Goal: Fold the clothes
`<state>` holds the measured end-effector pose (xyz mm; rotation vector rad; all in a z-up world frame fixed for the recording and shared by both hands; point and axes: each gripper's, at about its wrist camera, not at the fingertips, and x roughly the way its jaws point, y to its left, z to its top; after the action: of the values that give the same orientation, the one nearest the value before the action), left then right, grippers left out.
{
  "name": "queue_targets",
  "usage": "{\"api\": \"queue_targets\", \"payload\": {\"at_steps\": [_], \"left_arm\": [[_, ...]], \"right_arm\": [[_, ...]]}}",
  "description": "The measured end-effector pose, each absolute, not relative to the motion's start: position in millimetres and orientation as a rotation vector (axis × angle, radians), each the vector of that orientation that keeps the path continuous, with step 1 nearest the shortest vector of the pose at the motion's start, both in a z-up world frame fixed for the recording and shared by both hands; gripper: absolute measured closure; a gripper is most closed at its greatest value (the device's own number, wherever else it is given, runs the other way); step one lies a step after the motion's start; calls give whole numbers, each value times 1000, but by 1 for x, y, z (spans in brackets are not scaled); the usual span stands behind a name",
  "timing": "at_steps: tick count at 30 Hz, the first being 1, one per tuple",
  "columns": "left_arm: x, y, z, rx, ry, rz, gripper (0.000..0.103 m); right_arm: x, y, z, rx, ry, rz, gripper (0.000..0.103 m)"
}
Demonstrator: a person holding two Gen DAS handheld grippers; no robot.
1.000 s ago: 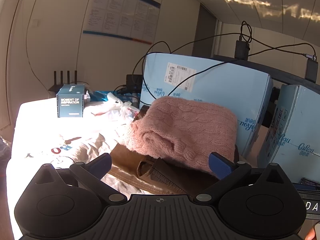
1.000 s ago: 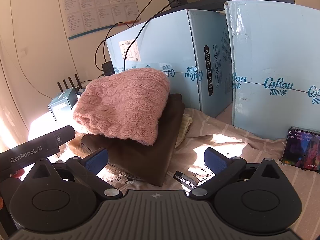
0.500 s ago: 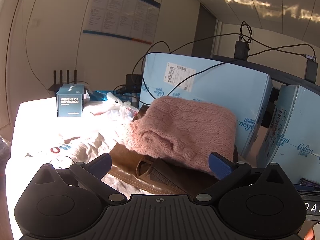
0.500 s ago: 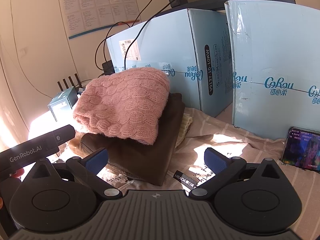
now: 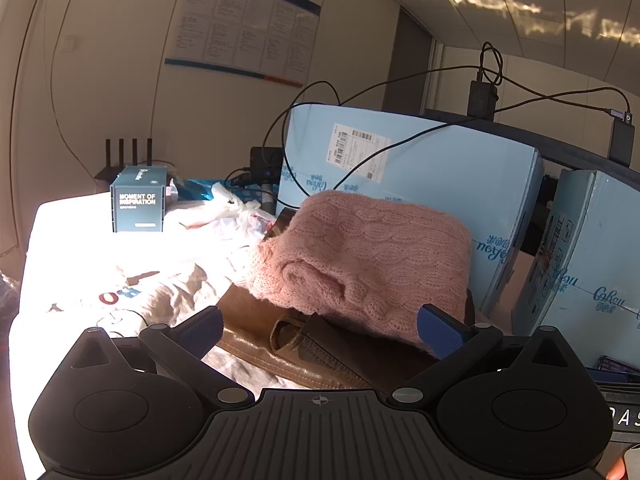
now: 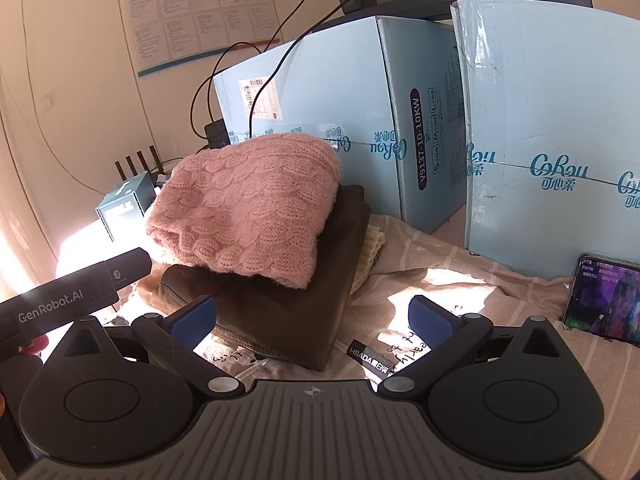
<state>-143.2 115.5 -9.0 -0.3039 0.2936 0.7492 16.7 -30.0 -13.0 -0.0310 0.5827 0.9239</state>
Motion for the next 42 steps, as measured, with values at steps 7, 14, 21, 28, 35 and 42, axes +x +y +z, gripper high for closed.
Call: {"api": "queue_targets", "payload": {"at_steps": [7,14,21,28,35,42], "left_arm": [[-143,115,-9,-306,293,750,0],[-143,115,-10,-308,294,749,0],[-144,116,-10,-310,292,746,0],[-144,116,-10,-312,292,743,0],[-144,116,-9,-314,291,740,0],[-143,116,-9,-314,292,740,0]], "right_arm": [[15,-30,-13,-35,579,926,0],[15,-29,-13,-39,578,926,0],[14,-29,-13,-42,574,928,0],[14,-28,-14,-48,572,930,0],[13,-28,-14,-51,570,929,0],[13,-27,-14,-53,571,928,0]]}}
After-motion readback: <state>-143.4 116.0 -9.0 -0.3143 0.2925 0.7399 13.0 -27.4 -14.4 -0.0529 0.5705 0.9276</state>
